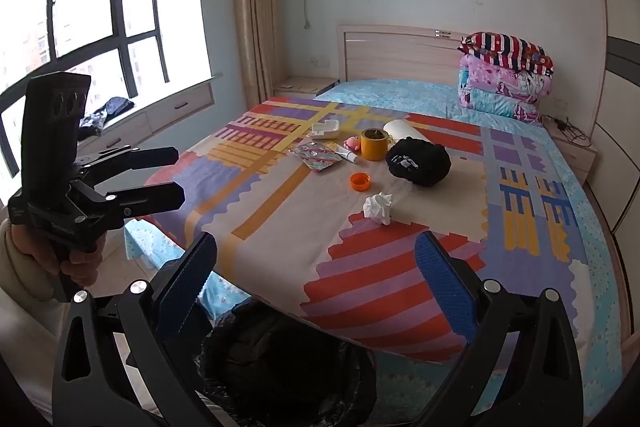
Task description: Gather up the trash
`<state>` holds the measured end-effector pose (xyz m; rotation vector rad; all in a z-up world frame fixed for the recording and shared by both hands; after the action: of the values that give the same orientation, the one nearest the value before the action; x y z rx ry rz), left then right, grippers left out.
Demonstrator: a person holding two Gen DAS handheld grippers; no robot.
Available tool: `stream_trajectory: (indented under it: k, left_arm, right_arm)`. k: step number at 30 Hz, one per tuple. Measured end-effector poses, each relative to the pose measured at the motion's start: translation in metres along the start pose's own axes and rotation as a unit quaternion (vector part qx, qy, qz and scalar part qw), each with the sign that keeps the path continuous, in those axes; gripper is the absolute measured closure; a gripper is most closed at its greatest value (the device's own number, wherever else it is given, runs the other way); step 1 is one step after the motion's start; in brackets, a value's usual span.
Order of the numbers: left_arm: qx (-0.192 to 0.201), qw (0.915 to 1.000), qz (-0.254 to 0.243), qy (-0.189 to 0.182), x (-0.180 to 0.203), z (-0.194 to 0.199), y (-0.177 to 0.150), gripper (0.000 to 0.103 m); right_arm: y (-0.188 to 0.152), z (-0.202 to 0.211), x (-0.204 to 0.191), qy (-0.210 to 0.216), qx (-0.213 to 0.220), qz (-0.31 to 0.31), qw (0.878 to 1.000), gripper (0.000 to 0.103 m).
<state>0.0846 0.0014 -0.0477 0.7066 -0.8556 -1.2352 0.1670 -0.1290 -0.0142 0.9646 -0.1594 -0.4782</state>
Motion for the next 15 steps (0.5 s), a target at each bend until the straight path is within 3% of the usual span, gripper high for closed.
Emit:
stream_trajectory:
  k: [15]
  left_arm:
    - [0.000, 1.0000, 0.001, -0.001, -0.0053, -0.0017, -0.0015, 0.007]
  right_arm:
    - [0.0018, 0.0036, -0.0018, 0.002, 0.003, 0.002, 1.000, 0.003]
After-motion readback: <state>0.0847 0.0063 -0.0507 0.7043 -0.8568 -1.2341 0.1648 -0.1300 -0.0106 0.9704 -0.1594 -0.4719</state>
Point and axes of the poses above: each gripper's, at about its wrist camera, not at the fingertips, and z roughly against the way its jaws point, x to its right, y to its top, the point moved 10 cm from there along -z, roughly the way its jaws point, and after that the axes turned 3 degrees about z, right-handed, at the moved point
